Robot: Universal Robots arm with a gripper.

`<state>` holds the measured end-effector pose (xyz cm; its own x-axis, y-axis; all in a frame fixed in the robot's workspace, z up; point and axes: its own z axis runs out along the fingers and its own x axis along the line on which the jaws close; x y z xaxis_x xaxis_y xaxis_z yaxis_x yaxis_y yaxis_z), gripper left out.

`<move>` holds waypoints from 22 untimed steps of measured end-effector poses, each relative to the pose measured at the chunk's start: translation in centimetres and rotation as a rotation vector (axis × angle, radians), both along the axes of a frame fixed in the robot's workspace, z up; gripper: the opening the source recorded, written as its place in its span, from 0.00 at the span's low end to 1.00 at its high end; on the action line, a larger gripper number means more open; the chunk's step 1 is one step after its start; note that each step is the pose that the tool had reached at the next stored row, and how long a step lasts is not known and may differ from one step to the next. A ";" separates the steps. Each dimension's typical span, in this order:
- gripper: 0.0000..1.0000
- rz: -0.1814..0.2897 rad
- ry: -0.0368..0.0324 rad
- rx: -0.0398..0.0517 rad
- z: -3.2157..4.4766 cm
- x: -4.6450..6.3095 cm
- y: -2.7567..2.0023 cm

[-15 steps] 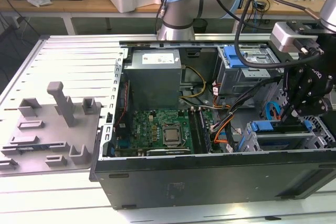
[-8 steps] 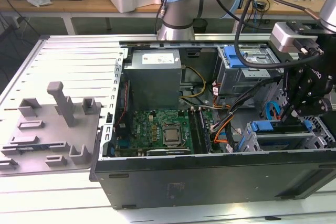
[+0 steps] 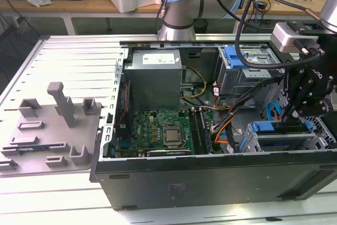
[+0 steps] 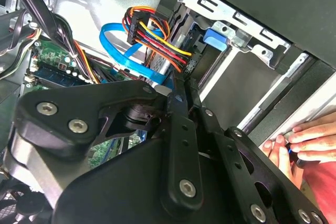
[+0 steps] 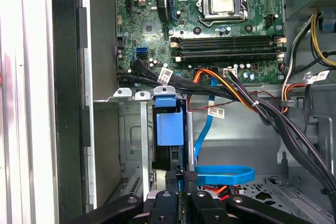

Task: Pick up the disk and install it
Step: 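Insert the second disk wire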

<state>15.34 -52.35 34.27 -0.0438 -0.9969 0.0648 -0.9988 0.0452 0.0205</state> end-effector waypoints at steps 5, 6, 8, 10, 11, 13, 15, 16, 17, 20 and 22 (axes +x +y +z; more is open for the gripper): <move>0.16 0.000 -0.0001 0.0011 0.12 0.0 0.00; 0.16 0.000 -0.0001 0.0007 0.20 0.0 0.00; 0.16 0.000 0.0000 0.0004 0.34 0.0 0.00; 0.16 0.000 -0.0001 0.0005 0.40 0.0 0.00; 0.16 0.000 -0.0001 0.0004 0.41 0.0 0.00; 0.16 0.000 -0.0001 0.0002 0.43 0.0 0.02; 0.16 0.000 0.0000 0.0002 0.42 0.0 0.07; 0.16 0.000 0.0000 0.0003 0.42 0.0 0.08; 0.16 0.000 0.0000 0.0003 0.42 0.0 0.09; 0.16 0.000 -0.0001 0.0004 0.41 0.0 0.10; 0.16 0.000 0.0000 0.0003 0.40 0.0 0.10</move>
<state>15.34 -52.24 34.67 -0.0436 -0.9970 0.0646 -0.9988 0.0450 0.0205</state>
